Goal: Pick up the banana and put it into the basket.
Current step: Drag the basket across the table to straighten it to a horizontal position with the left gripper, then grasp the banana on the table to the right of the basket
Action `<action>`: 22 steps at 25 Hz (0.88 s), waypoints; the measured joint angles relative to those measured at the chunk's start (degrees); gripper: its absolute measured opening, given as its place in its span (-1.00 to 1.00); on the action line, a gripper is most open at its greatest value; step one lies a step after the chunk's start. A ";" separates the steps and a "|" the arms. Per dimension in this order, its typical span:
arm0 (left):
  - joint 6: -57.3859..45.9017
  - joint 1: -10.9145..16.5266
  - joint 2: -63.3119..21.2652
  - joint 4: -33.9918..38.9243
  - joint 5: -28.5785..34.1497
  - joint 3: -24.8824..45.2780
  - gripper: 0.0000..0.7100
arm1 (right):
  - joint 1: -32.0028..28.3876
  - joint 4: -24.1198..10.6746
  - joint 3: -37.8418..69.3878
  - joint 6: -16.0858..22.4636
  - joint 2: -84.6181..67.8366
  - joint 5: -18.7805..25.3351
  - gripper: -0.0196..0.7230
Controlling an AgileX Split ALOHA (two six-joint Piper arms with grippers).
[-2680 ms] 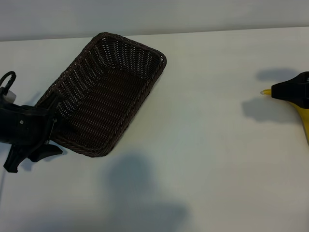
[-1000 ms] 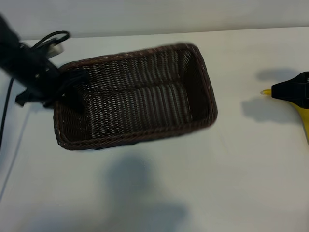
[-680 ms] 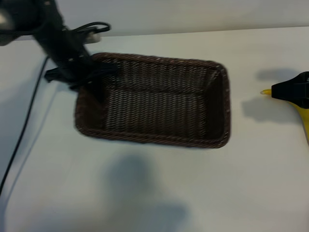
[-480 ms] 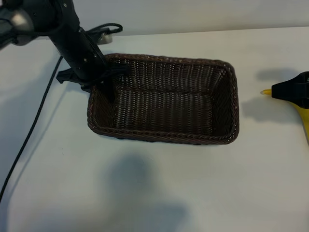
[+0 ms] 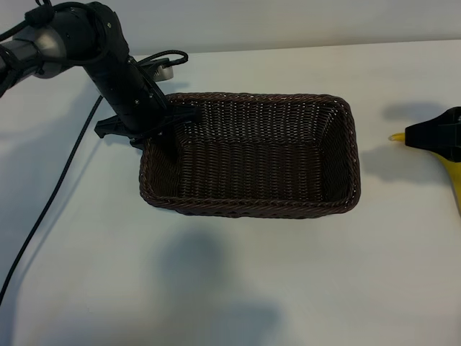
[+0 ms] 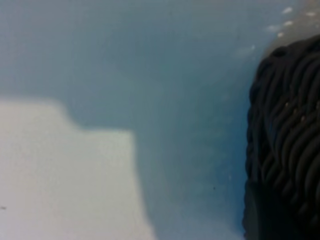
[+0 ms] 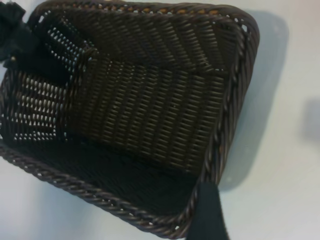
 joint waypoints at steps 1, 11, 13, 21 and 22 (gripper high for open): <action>0.00 0.00 0.08 0.00 -0.50 0.00 -0.56 | 0.00 0.00 0.00 0.00 0.00 0.00 0.53; 2.51 0.00 -0.32 -0.79 0.57 0.00 0.15 | 0.00 0.00 0.00 0.00 0.00 0.00 0.53; 2.58 0.00 -0.95 -0.65 0.69 0.00 0.37 | 0.00 0.00 0.00 0.00 0.00 0.00 0.53; 2.28 0.00 -8.17 3.06 5.11 0.00 0.58 | 0.00 0.00 0.00 0.00 0.00 0.00 0.53; 1.86 0.00 -9.51 4.12 5.53 0.00 0.58 | 0.00 0.00 0.00 0.00 0.00 0.00 0.53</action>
